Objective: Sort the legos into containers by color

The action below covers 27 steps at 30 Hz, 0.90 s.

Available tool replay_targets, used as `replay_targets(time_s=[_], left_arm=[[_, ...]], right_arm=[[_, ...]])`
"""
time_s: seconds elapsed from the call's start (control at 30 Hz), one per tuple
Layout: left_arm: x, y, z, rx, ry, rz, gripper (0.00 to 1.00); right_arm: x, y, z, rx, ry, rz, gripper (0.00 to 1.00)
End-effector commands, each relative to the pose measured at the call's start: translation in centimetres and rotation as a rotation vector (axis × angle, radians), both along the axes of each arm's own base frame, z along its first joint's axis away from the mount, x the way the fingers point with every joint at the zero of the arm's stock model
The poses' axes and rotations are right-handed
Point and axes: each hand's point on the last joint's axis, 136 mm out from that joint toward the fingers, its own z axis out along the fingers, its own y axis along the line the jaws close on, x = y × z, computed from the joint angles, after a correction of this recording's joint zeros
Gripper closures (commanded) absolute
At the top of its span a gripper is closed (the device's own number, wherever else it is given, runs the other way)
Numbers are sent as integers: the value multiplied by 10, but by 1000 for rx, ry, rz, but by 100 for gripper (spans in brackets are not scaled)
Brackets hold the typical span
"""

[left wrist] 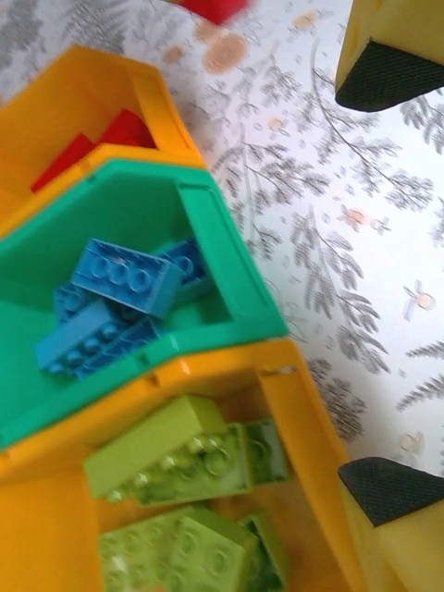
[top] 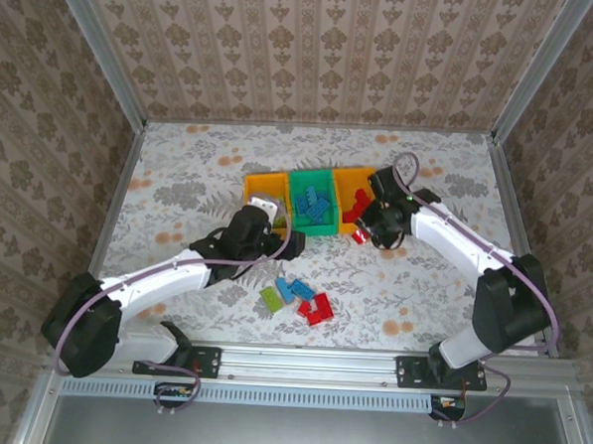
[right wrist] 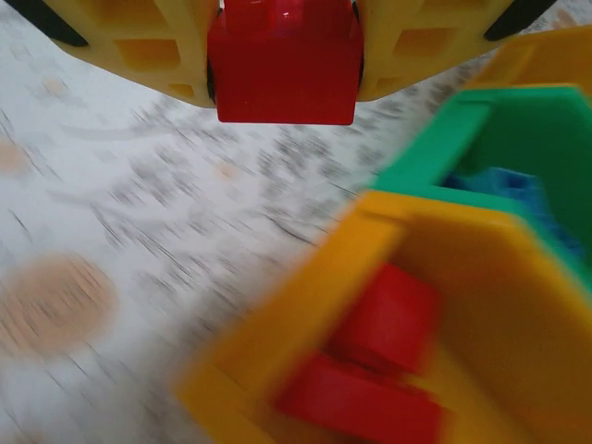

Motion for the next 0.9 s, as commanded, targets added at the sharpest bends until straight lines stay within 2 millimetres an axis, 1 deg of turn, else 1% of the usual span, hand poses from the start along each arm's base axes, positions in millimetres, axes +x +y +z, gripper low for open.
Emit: replay_targets(time_s=[0.0, 0.07, 0.13, 0.33, 0.47, 0.53, 0.6, 0.63, 0.67, 0.7, 0.77, 0.8, 0.87], left_arm=[[-12, 21, -16, 45, 51, 44, 0], [-19, 25, -21, 48, 62, 43, 0], [-26, 29, -25, 54, 70, 40, 0], [-39, 35, -36, 70, 93, 32, 0], [-44, 37, -42, 79, 113, 32, 0], [-45, 36, -43, 78, 118, 34, 0], [-46, 34, -42, 74, 118, 30, 0], [-47, 33, -42, 72, 118, 25, 0], [-48, 31, -40, 68, 116, 17, 0], [-51, 28, -41, 70, 118, 3, 0], [-56, 23, -43, 80, 116, -30, 0], [-59, 21, -46, 93, 116, -42, 0], [-64, 21, -51, 119, 117, -58, 0]], right_arm=[[31, -14, 12, -226, -69, 187, 68], [52, -16, 17, -314, -100, 243, 68], [71, -17, 16, -382, -116, 285, 68], [111, -22, -1, -513, -144, 348, 67], [128, -20, -9, -536, -174, 356, 65], [132, -17, -12, -534, -182, 357, 61], [135, -17, -14, -535, -183, 360, 59], [136, -17, -15, -537, -184, 361, 57], [137, -17, -15, -539, -186, 362, 49], [137, -18, -14, -539, -187, 359, 39], [138, -18, -10, -530, -198, 351, 26], [138, -17, -7, -522, -207, 350, 22], [136, -14, 3, -495, -238, 351, 20]])
